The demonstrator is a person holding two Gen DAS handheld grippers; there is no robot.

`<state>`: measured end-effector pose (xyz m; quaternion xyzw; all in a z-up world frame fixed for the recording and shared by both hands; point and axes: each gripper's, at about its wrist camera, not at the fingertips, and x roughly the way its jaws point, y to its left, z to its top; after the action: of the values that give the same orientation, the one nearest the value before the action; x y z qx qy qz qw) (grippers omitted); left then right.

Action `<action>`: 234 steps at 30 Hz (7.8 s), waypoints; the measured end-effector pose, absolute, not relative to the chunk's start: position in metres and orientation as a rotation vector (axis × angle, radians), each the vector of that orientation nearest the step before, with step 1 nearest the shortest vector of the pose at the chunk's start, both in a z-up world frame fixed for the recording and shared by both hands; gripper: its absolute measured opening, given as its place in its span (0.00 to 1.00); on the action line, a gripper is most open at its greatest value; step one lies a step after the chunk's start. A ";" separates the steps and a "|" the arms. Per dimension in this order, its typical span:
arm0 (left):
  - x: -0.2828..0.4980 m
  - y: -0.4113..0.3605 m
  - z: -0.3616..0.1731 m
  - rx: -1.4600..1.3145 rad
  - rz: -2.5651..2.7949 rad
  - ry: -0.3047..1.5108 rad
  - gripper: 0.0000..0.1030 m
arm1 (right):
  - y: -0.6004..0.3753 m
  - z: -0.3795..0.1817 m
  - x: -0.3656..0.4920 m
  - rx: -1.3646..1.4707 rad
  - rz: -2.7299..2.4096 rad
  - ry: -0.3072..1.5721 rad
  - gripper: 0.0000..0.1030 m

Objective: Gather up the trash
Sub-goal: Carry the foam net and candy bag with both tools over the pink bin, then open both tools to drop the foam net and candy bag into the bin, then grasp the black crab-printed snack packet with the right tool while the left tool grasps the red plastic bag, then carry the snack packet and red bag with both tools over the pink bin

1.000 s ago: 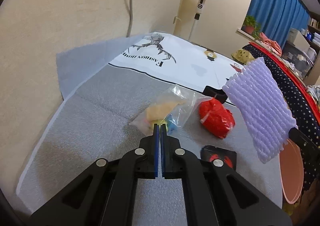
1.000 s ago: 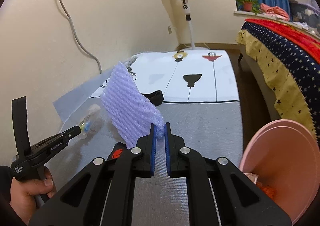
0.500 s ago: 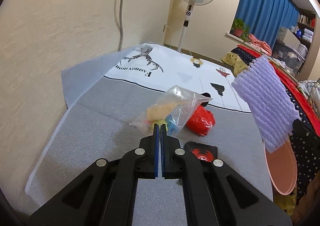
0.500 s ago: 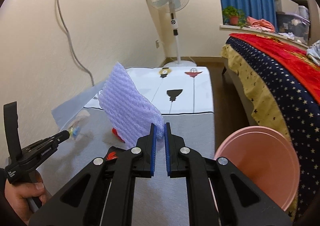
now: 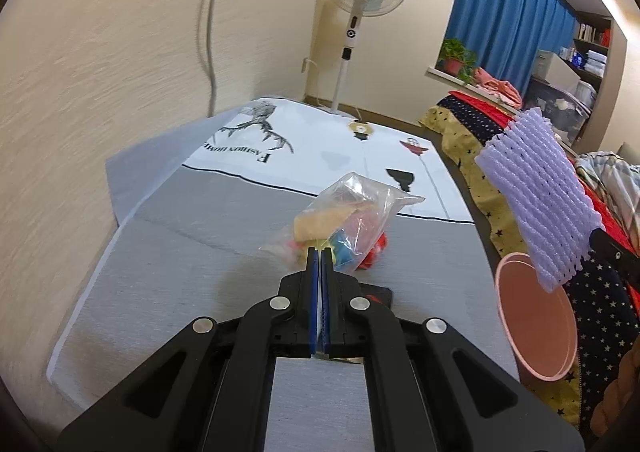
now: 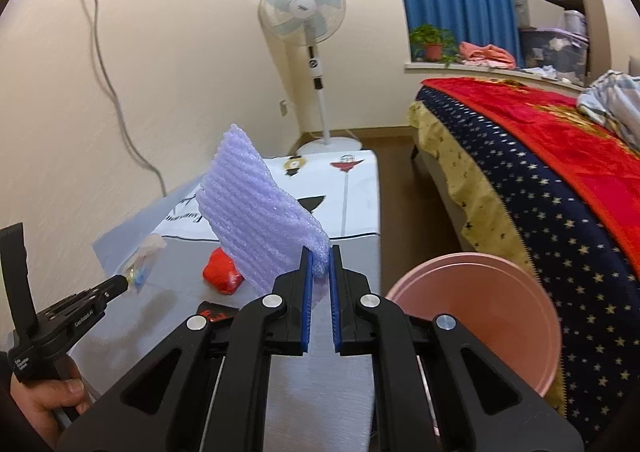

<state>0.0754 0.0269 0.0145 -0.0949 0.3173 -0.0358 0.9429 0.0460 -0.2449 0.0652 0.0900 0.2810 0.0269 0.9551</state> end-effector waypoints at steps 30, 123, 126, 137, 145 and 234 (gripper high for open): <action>0.079 -0.084 0.023 -0.148 -0.303 0.615 0.01 | -0.327 0.075 0.027 0.172 -0.317 0.533 0.08; 0.104 0.069 0.028 -0.284 -0.060 0.549 0.20 | -0.115 -0.074 0.111 0.261 0.274 0.947 0.16; 0.109 0.066 0.024 -0.287 -0.065 0.557 0.20 | -0.116 -0.072 0.110 0.273 0.297 0.938 0.00; 0.128 0.049 0.002 -0.282 -0.077 0.603 0.20 | -0.165 -0.053 0.107 0.295 0.175 0.873 0.00; 0.148 0.025 -0.017 -0.267 -0.109 0.650 0.20 | -0.203 -0.059 0.110 0.310 0.056 0.865 0.00; 0.078 -0.046 0.023 -0.092 -0.248 0.589 0.50 | -0.331 0.092 0.021 0.189 -0.191 0.562 0.00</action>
<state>0.0782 -0.0455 0.0234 -0.0450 0.2895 -0.1221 0.9483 0.0212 -0.3314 0.0923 0.0927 0.2765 -0.0939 0.9519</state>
